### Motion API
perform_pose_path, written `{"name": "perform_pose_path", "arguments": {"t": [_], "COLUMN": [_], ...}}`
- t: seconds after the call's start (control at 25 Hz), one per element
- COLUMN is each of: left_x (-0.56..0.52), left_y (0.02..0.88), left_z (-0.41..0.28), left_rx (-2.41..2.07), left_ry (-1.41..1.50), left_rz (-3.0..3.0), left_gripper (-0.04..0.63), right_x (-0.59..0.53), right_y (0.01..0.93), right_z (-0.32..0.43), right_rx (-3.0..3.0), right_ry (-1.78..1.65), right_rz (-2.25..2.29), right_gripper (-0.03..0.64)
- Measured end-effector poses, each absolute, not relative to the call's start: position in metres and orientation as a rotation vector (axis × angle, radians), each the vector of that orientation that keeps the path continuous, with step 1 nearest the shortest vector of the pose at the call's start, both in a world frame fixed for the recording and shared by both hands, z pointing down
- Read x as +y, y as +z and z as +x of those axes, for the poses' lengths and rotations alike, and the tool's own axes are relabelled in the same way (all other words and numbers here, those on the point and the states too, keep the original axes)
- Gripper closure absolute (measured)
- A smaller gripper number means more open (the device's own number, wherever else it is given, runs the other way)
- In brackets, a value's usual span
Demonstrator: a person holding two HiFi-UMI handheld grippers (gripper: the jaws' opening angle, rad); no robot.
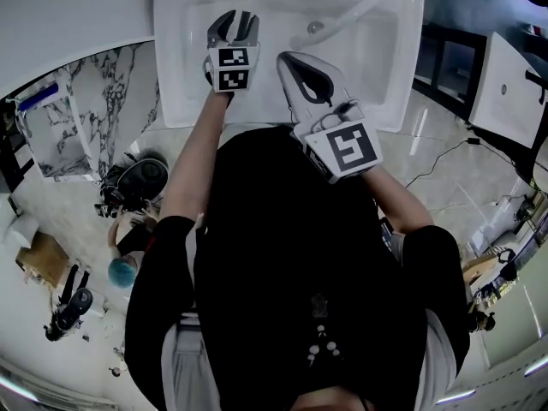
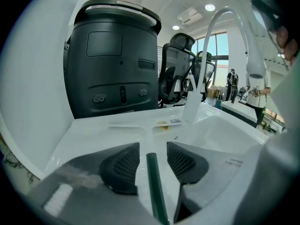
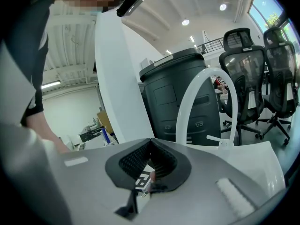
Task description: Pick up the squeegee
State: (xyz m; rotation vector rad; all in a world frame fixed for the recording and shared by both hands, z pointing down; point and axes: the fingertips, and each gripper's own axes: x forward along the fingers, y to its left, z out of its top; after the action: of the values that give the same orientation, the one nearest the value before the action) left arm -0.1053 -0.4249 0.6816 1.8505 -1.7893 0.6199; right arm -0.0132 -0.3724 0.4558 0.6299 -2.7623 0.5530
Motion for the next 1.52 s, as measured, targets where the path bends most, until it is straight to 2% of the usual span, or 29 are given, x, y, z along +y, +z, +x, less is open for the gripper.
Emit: {"name": "perform_pose_path", "arguments": {"t": [0.64,0.68,0.8,1.52], "left_x": [-0.448,-0.45,-0.452,-0.44], "left_y": [0.73,0.731,0.731,0.714], "left_z": [-0.11,-0.111,-0.111,-0.118], "left_rx": [-1.761,-1.762,-1.774,-1.804], "left_ry": [0.649,0.653,0.647,0.572], "left_rz": [1.733,1.729,1.713,1.698], "left_gripper": [0.414,0.418,0.489,0.492], "right_x": [-0.382,-0.383,-0.385,-0.376], "right_y": [0.467,0.468,0.471,0.469], "right_z": [0.005,0.006,0.01,0.003], "right_rx": [-2.711,-2.7,-2.677,-2.697], "right_ry": [0.591,0.594,0.607,0.568], "right_rz": [0.682,0.693,0.722,0.725], "right_gripper": [0.614,0.614,0.615,0.614]}}
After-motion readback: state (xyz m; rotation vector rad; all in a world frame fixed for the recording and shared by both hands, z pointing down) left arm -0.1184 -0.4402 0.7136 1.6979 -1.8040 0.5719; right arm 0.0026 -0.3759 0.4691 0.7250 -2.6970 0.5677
